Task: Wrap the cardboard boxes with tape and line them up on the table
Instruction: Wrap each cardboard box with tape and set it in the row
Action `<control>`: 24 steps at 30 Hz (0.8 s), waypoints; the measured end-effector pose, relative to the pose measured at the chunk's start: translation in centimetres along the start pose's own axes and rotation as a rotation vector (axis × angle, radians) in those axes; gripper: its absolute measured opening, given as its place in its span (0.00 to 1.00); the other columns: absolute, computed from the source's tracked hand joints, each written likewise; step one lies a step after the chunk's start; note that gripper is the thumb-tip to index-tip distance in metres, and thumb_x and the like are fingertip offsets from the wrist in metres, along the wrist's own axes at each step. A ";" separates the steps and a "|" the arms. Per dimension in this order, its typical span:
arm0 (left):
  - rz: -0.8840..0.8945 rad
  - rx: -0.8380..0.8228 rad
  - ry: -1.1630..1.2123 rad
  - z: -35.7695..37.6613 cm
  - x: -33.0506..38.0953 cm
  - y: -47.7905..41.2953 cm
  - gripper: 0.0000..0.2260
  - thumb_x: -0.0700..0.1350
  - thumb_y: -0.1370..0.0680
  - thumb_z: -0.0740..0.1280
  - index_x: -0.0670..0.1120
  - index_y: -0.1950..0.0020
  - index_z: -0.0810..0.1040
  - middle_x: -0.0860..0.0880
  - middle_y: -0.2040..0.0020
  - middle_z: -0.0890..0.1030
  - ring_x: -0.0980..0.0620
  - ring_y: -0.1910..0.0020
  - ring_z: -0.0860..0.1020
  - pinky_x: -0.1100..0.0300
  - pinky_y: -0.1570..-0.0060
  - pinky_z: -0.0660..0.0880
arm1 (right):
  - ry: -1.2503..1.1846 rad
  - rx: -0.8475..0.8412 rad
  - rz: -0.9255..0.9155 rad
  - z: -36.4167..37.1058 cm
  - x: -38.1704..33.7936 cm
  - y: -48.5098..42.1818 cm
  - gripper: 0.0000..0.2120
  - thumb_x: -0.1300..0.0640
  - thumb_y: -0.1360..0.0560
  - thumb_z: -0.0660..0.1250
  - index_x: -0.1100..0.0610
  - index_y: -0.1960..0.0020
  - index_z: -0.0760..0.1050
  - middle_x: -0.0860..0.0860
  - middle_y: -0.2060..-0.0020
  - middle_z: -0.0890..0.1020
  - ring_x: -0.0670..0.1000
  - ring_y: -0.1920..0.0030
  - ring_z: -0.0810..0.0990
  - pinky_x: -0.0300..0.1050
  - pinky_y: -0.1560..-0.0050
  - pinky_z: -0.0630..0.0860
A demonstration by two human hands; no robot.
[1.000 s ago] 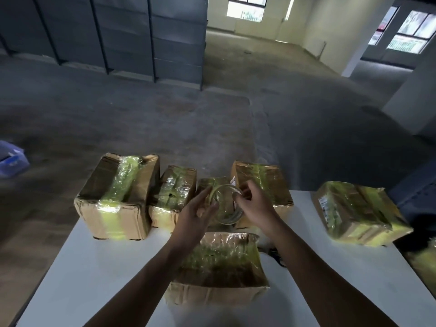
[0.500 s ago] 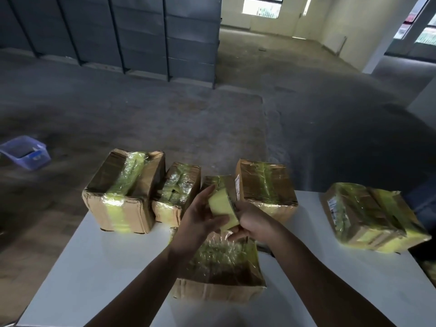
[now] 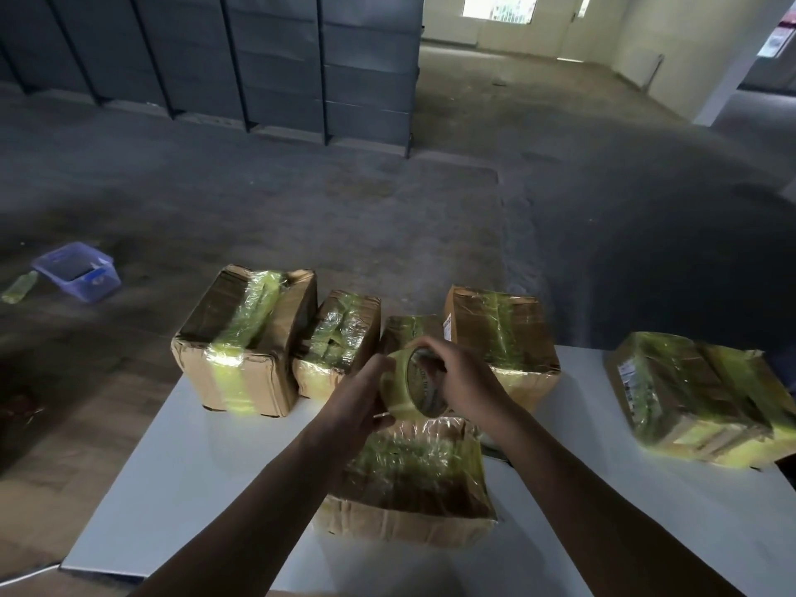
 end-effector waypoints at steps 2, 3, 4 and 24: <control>-0.059 -0.039 -0.051 0.0 -0.6 0.1 0.15 0.61 0.29 0.62 0.56 0.57 0.84 0.48 0.54 0.85 0.54 0.61 0.82 0.59 0.63 0.75 | 0.167 0.009 -0.145 0.0 -1.8 0.0 0.13 0.62 0.22 0.66 0.49 0.41 0.78 0.49 0.51 0.83 0.46 0.54 0.80 0.38 0.58 0.75; -0.070 -0.051 -0.057 -0.1 -0.7 0.2 0.14 0.60 0.28 0.61 0.56 0.58 0.84 0.49 0.55 0.85 0.55 0.61 0.83 0.58 0.62 0.75 | 0.238 0.014 -0.199 0.1 -2.4 0.0 0.14 0.63 0.24 0.67 0.50 0.41 0.79 0.49 0.51 0.83 0.47 0.53 0.80 0.39 0.57 0.76; -0.062 -0.064 -0.053 -0.1 -0.7 0.2 0.14 0.59 0.27 0.61 0.56 0.59 0.84 0.49 0.57 0.84 0.54 0.61 0.83 0.57 0.61 0.76 | 0.263 0.026 -0.221 0.2 -2.6 0.0 0.14 0.63 0.24 0.69 0.51 0.41 0.79 0.49 0.52 0.83 0.46 0.53 0.80 0.38 0.57 0.75; 0.125 -0.115 0.046 0.7 1.1 1.3 0.10 0.47 0.32 0.64 0.48 0.56 0.82 0.43 0.55 0.79 0.47 0.54 0.78 0.55 0.55 0.72 | 0.085 -0.034 0.065 0.5 0.4 0.6 0.22 0.68 0.24 0.63 0.48 0.36 0.74 0.51 0.43 0.80 0.51 0.45 0.78 0.49 0.50 0.78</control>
Point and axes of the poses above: each hand's wrist, its own y-axis away from the middle knuckle, its own z-axis out of the palm, x = y × z, the point moved 10 cm from there along -y, towards the middle knuckle
